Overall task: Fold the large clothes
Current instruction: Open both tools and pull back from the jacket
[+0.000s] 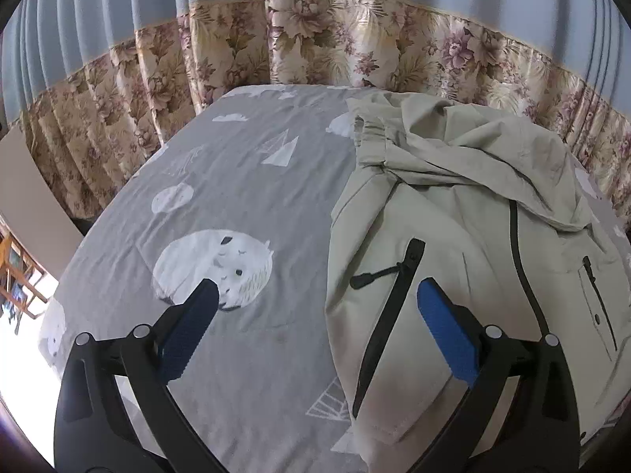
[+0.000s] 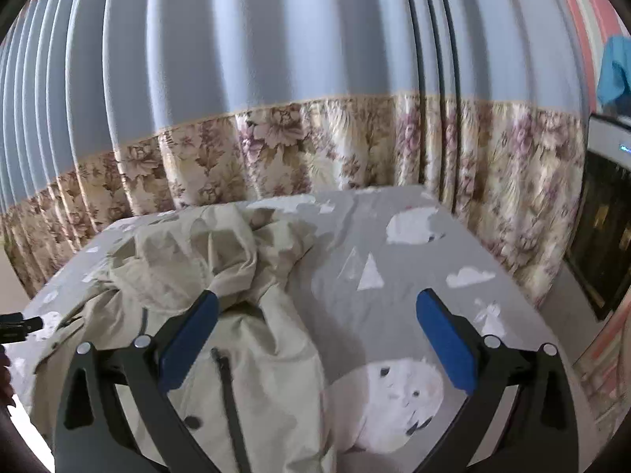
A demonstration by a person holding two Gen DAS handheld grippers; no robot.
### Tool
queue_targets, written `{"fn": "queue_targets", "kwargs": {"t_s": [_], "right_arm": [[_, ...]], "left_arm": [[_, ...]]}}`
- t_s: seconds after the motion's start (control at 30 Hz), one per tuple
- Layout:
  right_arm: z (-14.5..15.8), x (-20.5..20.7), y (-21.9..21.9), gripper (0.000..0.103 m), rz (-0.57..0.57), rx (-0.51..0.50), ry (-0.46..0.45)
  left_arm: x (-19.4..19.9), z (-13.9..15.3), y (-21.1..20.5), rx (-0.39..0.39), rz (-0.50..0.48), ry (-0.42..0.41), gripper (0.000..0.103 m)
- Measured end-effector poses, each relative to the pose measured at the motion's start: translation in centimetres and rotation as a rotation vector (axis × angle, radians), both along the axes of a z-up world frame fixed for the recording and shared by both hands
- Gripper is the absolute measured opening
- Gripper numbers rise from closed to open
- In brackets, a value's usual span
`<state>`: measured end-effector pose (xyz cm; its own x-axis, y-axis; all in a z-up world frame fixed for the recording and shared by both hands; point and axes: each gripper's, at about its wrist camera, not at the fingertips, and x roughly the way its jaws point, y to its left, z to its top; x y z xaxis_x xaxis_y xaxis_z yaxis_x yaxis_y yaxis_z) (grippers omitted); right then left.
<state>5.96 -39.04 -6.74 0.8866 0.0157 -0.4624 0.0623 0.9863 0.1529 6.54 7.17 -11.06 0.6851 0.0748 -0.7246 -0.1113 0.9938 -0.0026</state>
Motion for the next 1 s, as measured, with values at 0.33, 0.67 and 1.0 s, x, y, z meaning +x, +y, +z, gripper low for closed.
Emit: {"fn": "queue_targets", "kwargs": {"t_s": [0.33, 0.67, 1.0], "right_arm": [[-2.8, -5.1, -1.1, 0.1, -0.054, -0.001, 0.095], [-4.3, -6.4, -0.8, 0.1, -0.06, 0.009, 0.11], [-5.6, -6.6, -0.7, 0.1, -0.033, 0.029, 0.153]], "left_arm": [[-4.9, -3.6, 1.5, -0.065, 0.025, 0.072, 0.1], [-10.4, -4.1, 2.4, -0.12, 0.019, 0.035, 0.1], [-7.3, -4.6, -2.7, -0.228, -0.219, 0.02, 0.1]]}}
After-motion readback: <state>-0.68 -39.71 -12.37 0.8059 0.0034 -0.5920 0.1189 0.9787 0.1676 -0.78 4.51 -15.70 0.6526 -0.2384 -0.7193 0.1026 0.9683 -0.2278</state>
